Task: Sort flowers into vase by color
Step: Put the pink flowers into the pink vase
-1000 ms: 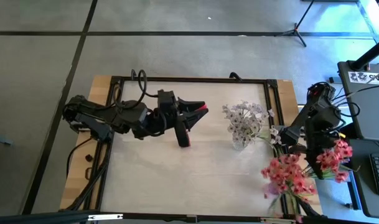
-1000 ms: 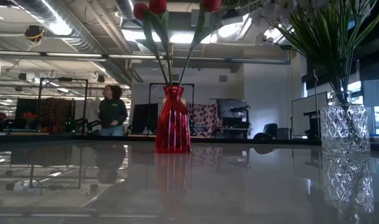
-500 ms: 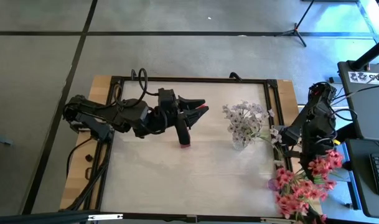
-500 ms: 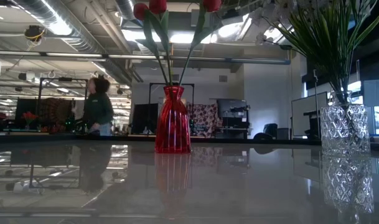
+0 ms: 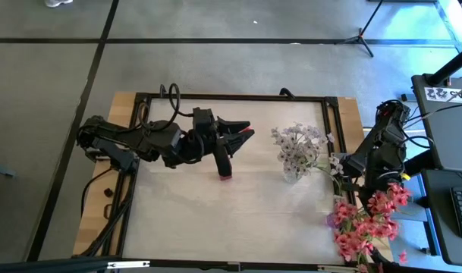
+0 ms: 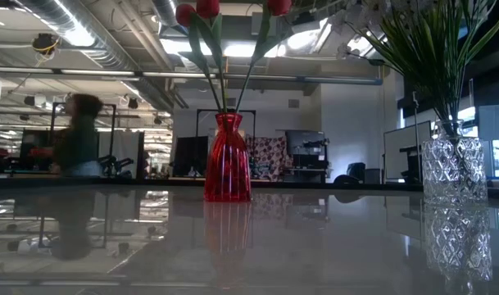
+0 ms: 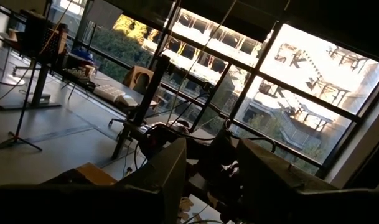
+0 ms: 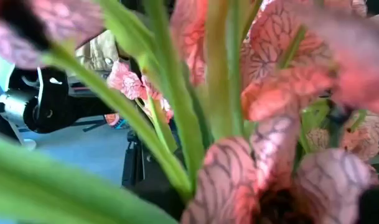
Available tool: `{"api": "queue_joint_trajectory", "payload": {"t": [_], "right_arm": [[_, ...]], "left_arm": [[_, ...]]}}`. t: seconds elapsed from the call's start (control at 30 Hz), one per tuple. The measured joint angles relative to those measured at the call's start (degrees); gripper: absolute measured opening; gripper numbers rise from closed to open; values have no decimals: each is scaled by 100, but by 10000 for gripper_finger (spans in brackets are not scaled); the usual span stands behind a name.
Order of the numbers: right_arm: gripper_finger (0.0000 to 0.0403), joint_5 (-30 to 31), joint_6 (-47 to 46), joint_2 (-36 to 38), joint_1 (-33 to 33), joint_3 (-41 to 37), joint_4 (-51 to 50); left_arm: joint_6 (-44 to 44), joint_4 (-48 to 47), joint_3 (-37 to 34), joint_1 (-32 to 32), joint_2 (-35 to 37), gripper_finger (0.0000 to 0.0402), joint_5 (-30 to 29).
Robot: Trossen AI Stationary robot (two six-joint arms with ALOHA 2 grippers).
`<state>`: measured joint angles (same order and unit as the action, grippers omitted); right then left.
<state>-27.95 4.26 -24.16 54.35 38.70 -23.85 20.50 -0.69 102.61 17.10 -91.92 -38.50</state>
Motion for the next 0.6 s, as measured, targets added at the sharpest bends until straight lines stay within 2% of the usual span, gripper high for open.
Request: {"api": "queue_joint_trajectory", "payload": {"t": [0.2, 0.4, 0.6], "right_arm": [[113, -4, -236, 4, 2, 14, -13], [156, -6, -403, 7, 2, 375, -113], [186, 4, -543, 10, 2, 1000, -998]], "left_arm": [[41, 0, 0, 0, 0, 141, 0], [43, 3, 0, 0, 0, 141, 0], [43, 5, 0, 7, 0, 141, 2]]}}
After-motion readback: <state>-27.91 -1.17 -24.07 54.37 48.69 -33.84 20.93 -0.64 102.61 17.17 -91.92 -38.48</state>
